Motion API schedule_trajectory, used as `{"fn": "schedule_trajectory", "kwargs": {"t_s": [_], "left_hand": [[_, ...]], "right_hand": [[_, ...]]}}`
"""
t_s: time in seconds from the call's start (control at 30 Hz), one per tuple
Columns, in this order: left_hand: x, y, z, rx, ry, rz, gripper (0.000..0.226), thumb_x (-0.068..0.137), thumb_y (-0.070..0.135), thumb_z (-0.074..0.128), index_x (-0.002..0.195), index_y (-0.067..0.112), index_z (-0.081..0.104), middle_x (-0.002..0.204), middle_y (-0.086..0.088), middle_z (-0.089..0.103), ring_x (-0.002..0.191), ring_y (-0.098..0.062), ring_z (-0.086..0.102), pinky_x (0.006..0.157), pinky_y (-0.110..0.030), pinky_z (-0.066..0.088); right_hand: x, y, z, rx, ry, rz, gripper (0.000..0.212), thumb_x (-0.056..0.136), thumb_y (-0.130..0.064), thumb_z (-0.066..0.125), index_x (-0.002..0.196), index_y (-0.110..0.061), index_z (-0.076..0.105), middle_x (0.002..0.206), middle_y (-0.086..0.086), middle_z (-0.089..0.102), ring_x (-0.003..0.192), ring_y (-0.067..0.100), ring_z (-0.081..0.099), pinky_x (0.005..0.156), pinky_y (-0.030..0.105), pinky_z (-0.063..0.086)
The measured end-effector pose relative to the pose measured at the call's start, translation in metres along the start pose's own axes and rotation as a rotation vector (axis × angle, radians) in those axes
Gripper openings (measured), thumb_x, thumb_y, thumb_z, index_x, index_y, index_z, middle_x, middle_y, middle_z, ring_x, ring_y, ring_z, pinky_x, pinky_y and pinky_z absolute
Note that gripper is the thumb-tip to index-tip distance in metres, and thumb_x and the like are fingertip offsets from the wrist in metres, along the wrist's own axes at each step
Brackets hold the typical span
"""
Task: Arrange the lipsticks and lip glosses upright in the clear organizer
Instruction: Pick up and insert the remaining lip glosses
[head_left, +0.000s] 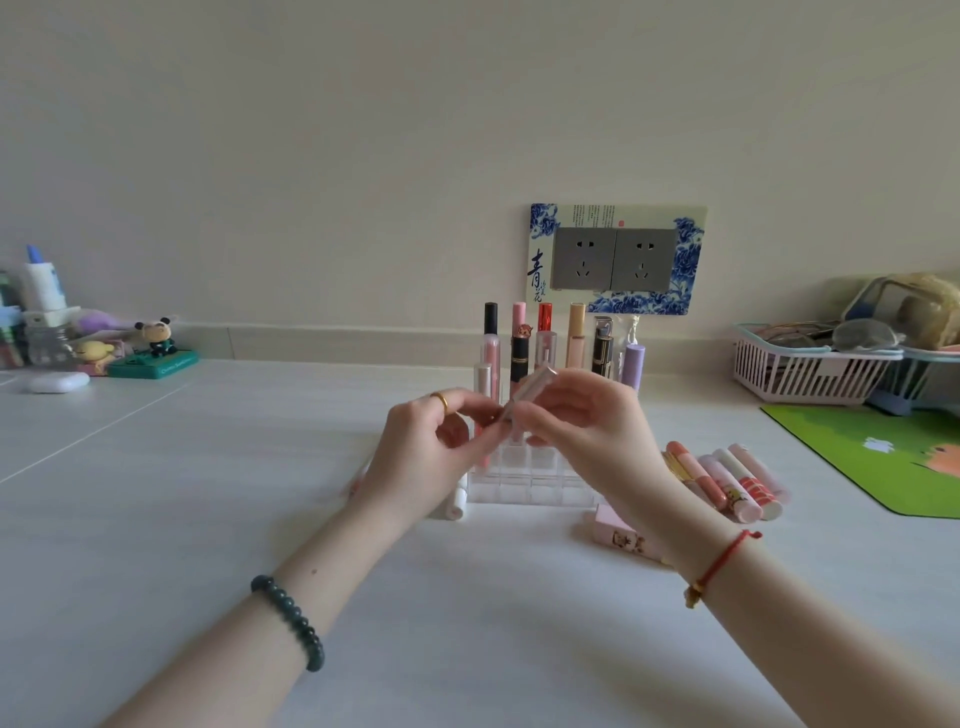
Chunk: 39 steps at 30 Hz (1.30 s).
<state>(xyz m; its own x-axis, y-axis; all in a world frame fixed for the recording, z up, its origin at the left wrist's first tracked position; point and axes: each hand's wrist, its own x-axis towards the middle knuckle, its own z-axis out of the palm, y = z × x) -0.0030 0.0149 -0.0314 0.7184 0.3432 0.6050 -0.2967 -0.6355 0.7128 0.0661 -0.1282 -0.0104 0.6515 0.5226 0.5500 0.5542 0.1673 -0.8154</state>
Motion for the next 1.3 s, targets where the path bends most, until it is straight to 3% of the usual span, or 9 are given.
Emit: {"fn": "schedule_trajectory", "kwargs": {"t_s": [0.1,0.23,0.33,0.53,0.87,1.03,1.17,1.27,1.3], "left_hand": [[0.003,-0.002,-0.002,-0.065,0.035,-0.072,0.005,0.073,0.039,0.071,0.075,0.035,0.068,0.056,0.007,0.066,0.052,-0.011,0.057,0.054,-0.016,0.046],[0.007,-0.003,-0.004,-0.192,0.071,-0.084,0.016,0.078,0.025,0.069,0.070,0.038,0.069,0.066,0.016,0.070,0.060,0.000,0.062,0.061,-0.010,0.047],[0.009,-0.006,-0.005,-0.204,0.093,-0.078,0.028,0.080,0.018,0.068,0.067,0.042,0.067,0.068,0.023,0.069,0.062,0.001,0.061,0.063,-0.009,0.048],[0.011,-0.009,-0.004,-0.195,0.094,-0.043,0.020,0.082,0.015,0.066,0.079,0.035,0.066,0.065,0.021,0.068,0.065,0.001,0.061,0.067,-0.010,0.049],[0.015,-0.025,-0.015,-0.163,0.198,-0.076,0.018,0.084,0.015,0.062,0.079,0.032,0.065,0.073,0.011,0.068,0.059,0.002,0.060,0.064,-0.011,0.049],[0.019,-0.038,-0.023,-0.090,0.294,-0.116,0.012,0.084,0.019,0.061,0.079,0.028,0.067,0.073,0.014,0.068,0.061,0.002,0.060,0.063,-0.010,0.047],[0.020,-0.050,-0.030,-0.023,0.355,-0.187,0.008,0.084,0.022,0.062,0.085,0.019,0.070,0.079,-0.001,0.071,0.081,-0.020,0.066,0.075,-0.025,0.054],[0.021,-0.057,-0.041,0.144,0.420,-0.177,0.011,0.084,0.024,0.062,0.084,0.016,0.069,0.077,-0.004,0.070,0.075,-0.017,0.063,0.062,-0.005,0.043],[0.021,-0.058,-0.044,0.202,0.431,-0.184,0.011,0.084,0.025,0.061,0.084,0.017,0.069,0.076,-0.003,0.069,0.072,-0.017,0.062,0.059,-0.007,0.042]], "right_hand": [[0.009,-0.003,0.011,-0.028,0.056,-0.022,0.012,0.074,-0.007,0.070,0.083,-0.013,0.065,0.079,0.004,0.070,0.071,0.012,0.068,0.069,0.024,0.057],[0.023,-0.005,0.017,-0.150,0.108,-0.079,0.017,0.076,-0.010,0.068,0.093,-0.012,0.065,0.079,-0.008,0.065,0.073,0.001,0.064,0.072,0.015,0.054],[0.029,-0.002,0.015,-0.272,0.104,-0.119,0.022,0.077,-0.010,0.067,0.098,-0.006,0.065,0.082,-0.004,0.065,0.075,0.002,0.062,0.074,0.011,0.052],[0.032,0.014,0.004,-0.394,0.175,-0.093,0.023,0.078,-0.005,0.065,0.101,-0.005,0.065,0.085,0.002,0.066,0.076,0.011,0.063,0.072,0.014,0.051],[0.030,0.034,0.008,-0.419,0.165,-0.046,0.022,0.077,-0.005,0.065,0.100,-0.007,0.065,0.081,-0.002,0.065,0.070,0.005,0.061,0.066,0.007,0.049],[0.027,0.039,0.009,-0.443,0.143,-0.022,0.024,0.078,-0.007,0.065,0.102,-0.007,0.065,0.083,-0.002,0.065,0.072,0.007,0.061,0.068,0.008,0.048],[0.026,0.042,0.011,-0.463,0.125,-0.020,0.024,0.078,-0.007,0.065,0.103,-0.007,0.064,0.081,-0.005,0.062,0.068,-0.002,0.057,0.063,0.004,0.047],[0.025,0.042,0.012,-0.461,0.132,-0.023,0.023,0.078,-0.007,0.065,0.102,-0.007,0.065,0.080,-0.006,0.061,0.068,-0.005,0.056,0.063,0.003,0.046],[0.025,0.043,0.012,-0.459,0.135,-0.024,0.023,0.078,-0.007,0.065,0.101,-0.008,0.065,0.079,-0.006,0.061,0.068,-0.004,0.056,0.064,0.004,0.046]]}}
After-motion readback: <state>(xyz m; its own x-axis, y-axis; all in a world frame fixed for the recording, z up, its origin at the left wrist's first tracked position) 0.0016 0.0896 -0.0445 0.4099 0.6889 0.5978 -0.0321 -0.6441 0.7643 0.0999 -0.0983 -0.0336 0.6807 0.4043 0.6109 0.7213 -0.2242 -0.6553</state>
